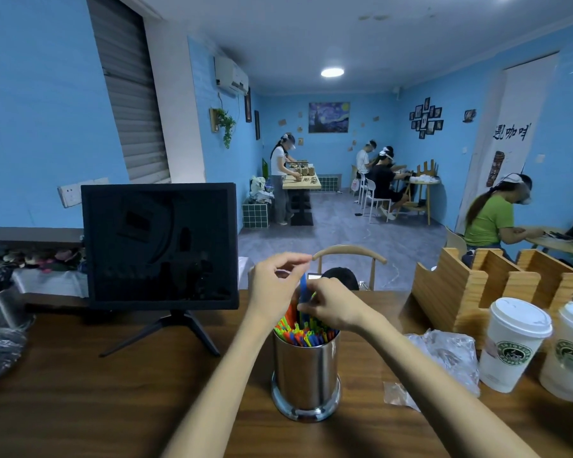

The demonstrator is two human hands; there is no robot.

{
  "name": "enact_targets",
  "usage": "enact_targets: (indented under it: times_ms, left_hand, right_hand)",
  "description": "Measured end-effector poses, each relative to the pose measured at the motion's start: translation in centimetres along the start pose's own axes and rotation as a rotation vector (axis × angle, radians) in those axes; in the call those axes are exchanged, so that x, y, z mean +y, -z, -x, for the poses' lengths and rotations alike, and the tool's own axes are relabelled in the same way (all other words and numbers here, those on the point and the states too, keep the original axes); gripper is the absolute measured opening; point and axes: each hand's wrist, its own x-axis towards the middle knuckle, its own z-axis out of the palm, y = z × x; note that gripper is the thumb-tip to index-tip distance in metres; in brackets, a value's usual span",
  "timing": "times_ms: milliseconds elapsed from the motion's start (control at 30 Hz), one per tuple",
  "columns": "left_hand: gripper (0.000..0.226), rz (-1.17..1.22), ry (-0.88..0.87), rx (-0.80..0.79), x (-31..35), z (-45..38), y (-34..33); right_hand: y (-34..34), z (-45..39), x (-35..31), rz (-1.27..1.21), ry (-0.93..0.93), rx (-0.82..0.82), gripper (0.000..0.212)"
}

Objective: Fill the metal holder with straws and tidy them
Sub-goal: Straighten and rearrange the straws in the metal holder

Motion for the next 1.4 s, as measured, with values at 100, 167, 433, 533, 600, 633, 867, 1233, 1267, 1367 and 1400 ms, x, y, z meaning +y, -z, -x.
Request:
enact_targets:
  times_ms: [100,167,433,533,600,633,867,1233,1267,1367,1400]
  left_hand:
    - [0.014,-0.09,-0.016,0.048,-0.7,-0.1,-0.1]
    - [0.012,-0.144,-0.046,0.091,-1.2,-0.1,-0.2]
    - [0.02,-0.243,-0.084,0.03,-2.4,0.2,0.0]
    - [0.02,-0.225,-0.061,0.02,-2.3,0.3,0.0]
    - [0.018,-0.216,-0.036,-0.006,-2.4,0.2,0.2]
    - [0.016,-0.209,-0.017,-0.031,-2.4,0.2,0.3]
    - [0.016,-0.028,0.178,-0.083,-2.6,-0.1,1.4]
    - [0.014,0.113,0.228,-0.252,-2.0,0.8,1.3]
    - [0.014,0.23,0.269,-0.222,-1.5,0.8,1.3]
    - [0.012,0.408,0.311,-0.139,-1.0,0.5,1.7]
    - [0.011,0.422,0.315,-0.09,-1.0,0.3,2.0]
  right_hand:
    - [0.0,-0.1,0.6,-0.036,0.017,-0.011,0.007]
    - [0.1,-0.2,0.8,-0.063,0.016,-0.013,0.01]
    - [0.0,-0.6,1.9,-0.118,0.023,-0.021,0.015]
    - [0.0,-0.3,2.0,-0.162,0.025,0.022,0.015]
    - [-0.1,-0.1,2.1,-0.223,0.037,0.089,0.013]
    - [-0.1,0.1,2.2,-0.25,0.042,0.119,0.012]
    - [0.5,0.8,2.7,-0.502,0.01,0.209,0.006]
    - [3.5,0.7,1.2,-1.027,-0.024,0.751,0.054]
    - [3.2,0.7,1.1,-1.069,-0.056,0.767,0.051]
    - [2.6,0.8,1.1,-1.254,-0.147,0.778,0.042]
    - [2.4,0.9,1.3,-1.252,-0.167,0.759,0.039]
